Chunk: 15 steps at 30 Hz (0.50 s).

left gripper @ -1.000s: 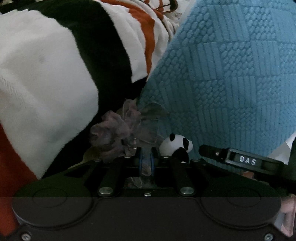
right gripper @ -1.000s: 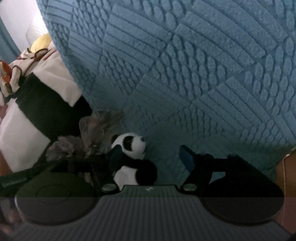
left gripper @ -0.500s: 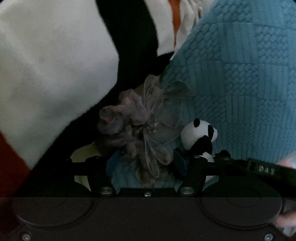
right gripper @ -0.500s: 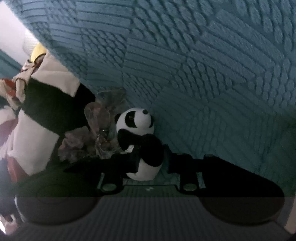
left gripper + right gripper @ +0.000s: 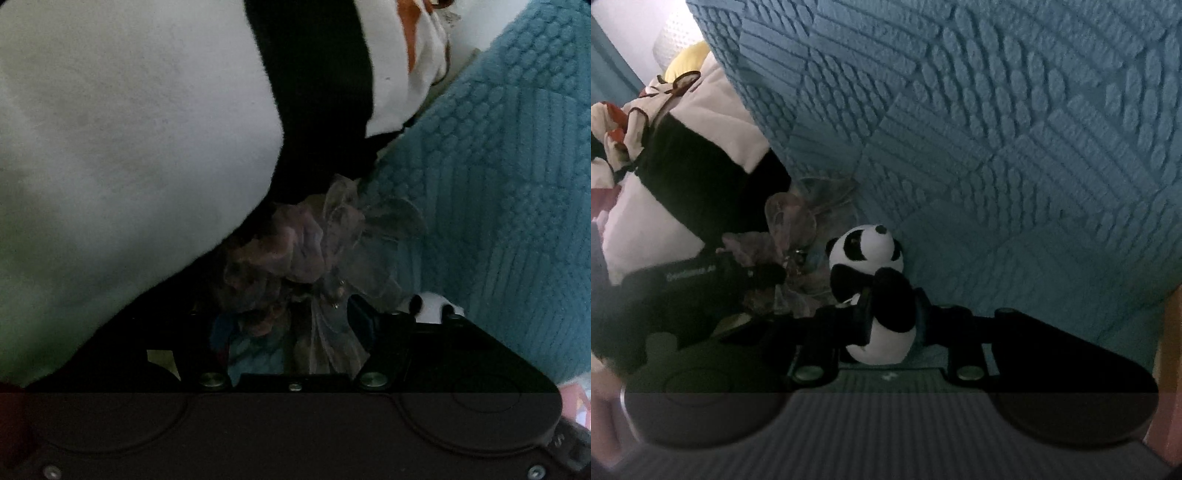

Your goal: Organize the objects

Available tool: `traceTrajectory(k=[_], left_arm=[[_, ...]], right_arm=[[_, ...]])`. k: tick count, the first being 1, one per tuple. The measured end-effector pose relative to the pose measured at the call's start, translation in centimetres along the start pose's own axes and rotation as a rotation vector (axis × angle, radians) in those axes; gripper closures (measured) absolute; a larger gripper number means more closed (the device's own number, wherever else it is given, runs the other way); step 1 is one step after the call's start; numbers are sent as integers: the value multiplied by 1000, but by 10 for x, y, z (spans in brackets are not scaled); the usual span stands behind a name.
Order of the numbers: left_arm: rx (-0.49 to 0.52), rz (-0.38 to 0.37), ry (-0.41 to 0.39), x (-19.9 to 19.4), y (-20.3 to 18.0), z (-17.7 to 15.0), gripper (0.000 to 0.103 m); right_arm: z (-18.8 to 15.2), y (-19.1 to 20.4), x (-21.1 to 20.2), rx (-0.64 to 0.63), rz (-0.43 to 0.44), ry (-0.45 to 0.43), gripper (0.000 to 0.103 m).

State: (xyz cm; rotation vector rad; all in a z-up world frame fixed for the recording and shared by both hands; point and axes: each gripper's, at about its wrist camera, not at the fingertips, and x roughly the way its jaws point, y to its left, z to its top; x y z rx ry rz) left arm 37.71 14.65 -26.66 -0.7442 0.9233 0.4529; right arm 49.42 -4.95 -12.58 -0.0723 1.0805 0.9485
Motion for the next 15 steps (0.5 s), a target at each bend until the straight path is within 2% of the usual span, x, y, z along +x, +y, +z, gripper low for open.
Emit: traceTrajectory(k=[5, 10, 11, 12, 15], left_arm=[[-21, 11, -9, 4, 3, 3, 49], [-14, -6, -16, 5, 4, 7, 71], [3, -4, -13, 5, 2, 8, 82], [23, 1, -8, 4, 0, 8, 88], [60, 2, -7, 0, -5, 7, 92]], right_arm=[[-1, -6, 2, -13, -2, 6, 78], [1, -7, 2, -20, 2, 5, 78], [1, -6, 2, -22, 2, 3, 78], [0, -6, 2, -24, 2, 2, 78], [-2, -6, 0, -22, -4, -1, 78]])
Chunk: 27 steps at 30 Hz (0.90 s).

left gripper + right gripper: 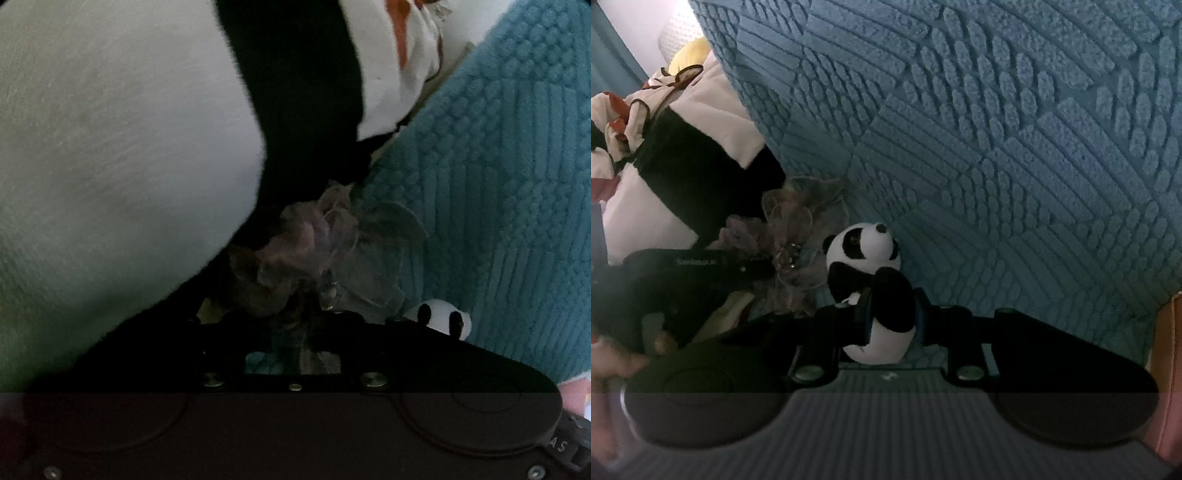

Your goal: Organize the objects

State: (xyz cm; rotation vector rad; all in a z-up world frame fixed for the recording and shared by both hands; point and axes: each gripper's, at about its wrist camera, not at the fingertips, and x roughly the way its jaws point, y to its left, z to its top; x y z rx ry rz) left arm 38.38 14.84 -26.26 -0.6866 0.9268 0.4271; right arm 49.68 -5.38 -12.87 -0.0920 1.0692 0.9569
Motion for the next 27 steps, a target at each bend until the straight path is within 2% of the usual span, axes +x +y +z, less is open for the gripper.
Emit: traceTrajectory(k=[4, 15, 22, 24, 27], left_arm=[[53, 2, -10, -6, -6, 1, 96], [91, -126, -16, -36, -18, -23, 98], [84, -183, -3, -65, -11, -46, 98], [89, -186, 3, -77, -10, -57, 98], [103, -188, 32, -82, -10, -77, 98]], right_arm=[[-3, 1, -10, 13, -23, -26, 78], [-28, 3, -41, 47, -114, -91, 78], [-59, 1, -69, 105, -143, -104, 78], [-70, 5, -74, 91, -176, -105, 78], [-85, -1, -84, 156, -165, -98, 78]])
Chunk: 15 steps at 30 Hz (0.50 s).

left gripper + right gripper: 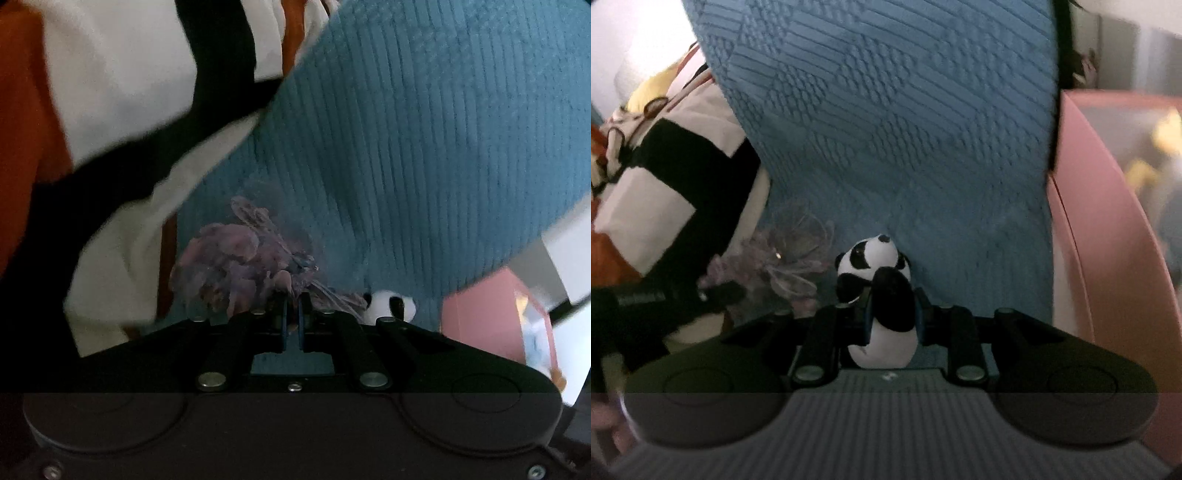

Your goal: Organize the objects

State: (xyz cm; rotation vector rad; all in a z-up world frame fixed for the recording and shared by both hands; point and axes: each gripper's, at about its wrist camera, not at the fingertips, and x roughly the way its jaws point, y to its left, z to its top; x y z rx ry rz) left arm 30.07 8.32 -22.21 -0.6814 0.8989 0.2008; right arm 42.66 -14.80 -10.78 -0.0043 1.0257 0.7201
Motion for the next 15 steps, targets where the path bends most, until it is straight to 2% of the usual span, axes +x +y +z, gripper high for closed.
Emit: traceTrajectory(k=[6, 11, 13, 14, 15], left_arm=[[34, -15, 22, -19, -6, -27, 98], [48, 18, 46, -14, -7, -42, 95], [64, 41, 43, -9, -8, -42, 90], [71, 67, 35, -8, -7, -43, 81], [79, 93, 28, -7, -7, -44, 64]], right_arm=[[-22, -7, -23, 41, -37, -18, 78], [-37, -17, -34, 62, -77, -12, 78], [-40, -20, -31, 82, -89, -7, 78], [-41, -21, -30, 84, -95, -7, 77], [-41, -21, -30, 83, -95, -7, 77]])
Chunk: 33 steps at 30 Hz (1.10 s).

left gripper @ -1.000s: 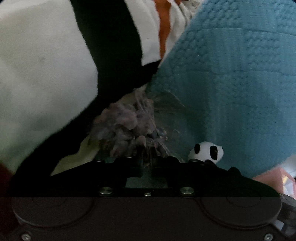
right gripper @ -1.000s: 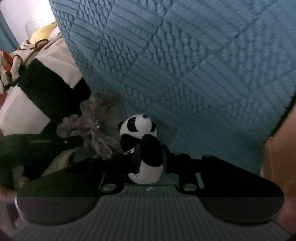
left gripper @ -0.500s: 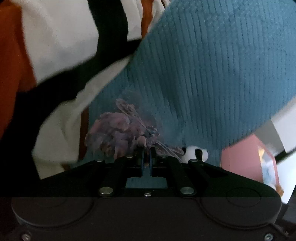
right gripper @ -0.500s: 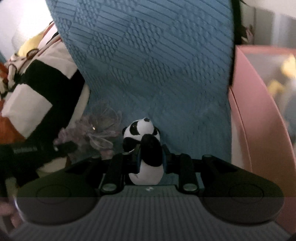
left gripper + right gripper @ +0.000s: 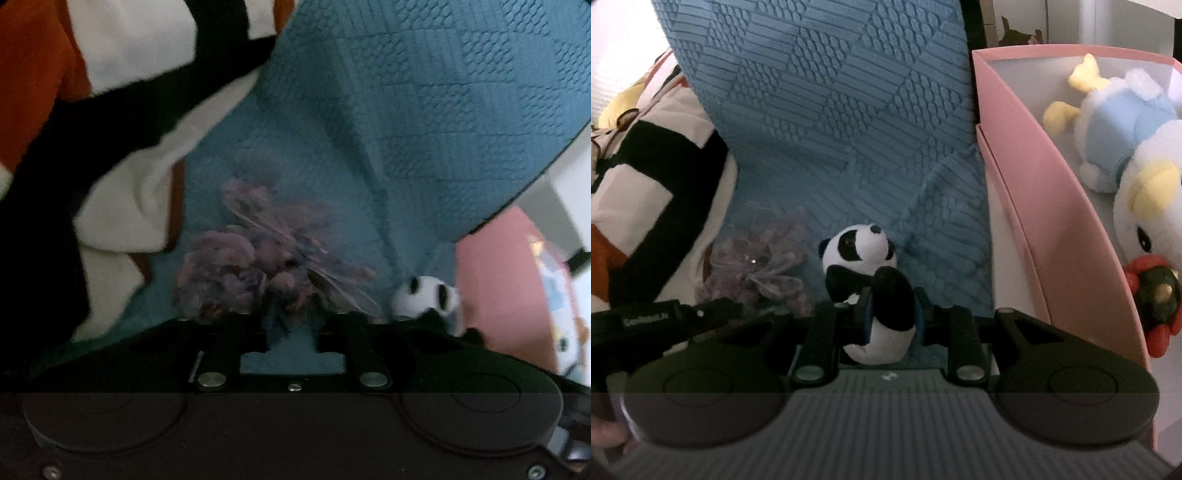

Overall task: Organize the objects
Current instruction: 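Close the left tool on the purple lace flower while the right tool holds the panda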

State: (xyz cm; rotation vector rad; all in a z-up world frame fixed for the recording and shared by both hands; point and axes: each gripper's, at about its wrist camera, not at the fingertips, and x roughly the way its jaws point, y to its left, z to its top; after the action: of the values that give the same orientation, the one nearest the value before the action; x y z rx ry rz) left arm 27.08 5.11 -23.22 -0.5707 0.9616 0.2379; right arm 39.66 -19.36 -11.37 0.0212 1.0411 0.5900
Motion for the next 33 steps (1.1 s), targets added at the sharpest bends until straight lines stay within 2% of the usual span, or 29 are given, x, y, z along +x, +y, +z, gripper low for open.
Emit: traceTrajectory(k=[2, 4, 5, 6, 8, 9, 13, 19, 22, 26, 33], left_arm=[[24, 44, -19, -1, 0, 0, 49], [47, 81, -23, -3, 0, 1, 47], [58, 93, -25, -4, -1, 2, 40], [61, 96, -28, -5, -1, 3, 29], [57, 93, -40, -9, 0, 5, 12], [53, 88, -50, -12, 1, 6, 11], [23, 42, -55, -15, 5, 12, 8], [31, 28, -27, -4, 0, 18, 8], [70, 62, -20, 7, -6, 21, 8], [67, 87, -1, 18, -8, 21, 8], [143, 137, 19, 29, -16, 17, 8]], right_arm=[[1, -2, -1, 11, 13, -3, 77], [2, -4, -2, 34, 30, -6, 75], [3, -6, -3, 52, 35, -12, 73], [5, -7, -4, 63, 40, -18, 72], [9, -8, -7, 63, 44, -37, 58], [9, -7, -9, 51, 40, -47, 54], [12, -2, -15, -10, 43, -83, 53], [10, 16, -9, -122, 90, -55, 55], [10, 27, 3, -186, 55, -30, 55], [9, 34, 21, -260, -15, 0, 57], [6, 20, 38, -208, -81, 37, 58]])
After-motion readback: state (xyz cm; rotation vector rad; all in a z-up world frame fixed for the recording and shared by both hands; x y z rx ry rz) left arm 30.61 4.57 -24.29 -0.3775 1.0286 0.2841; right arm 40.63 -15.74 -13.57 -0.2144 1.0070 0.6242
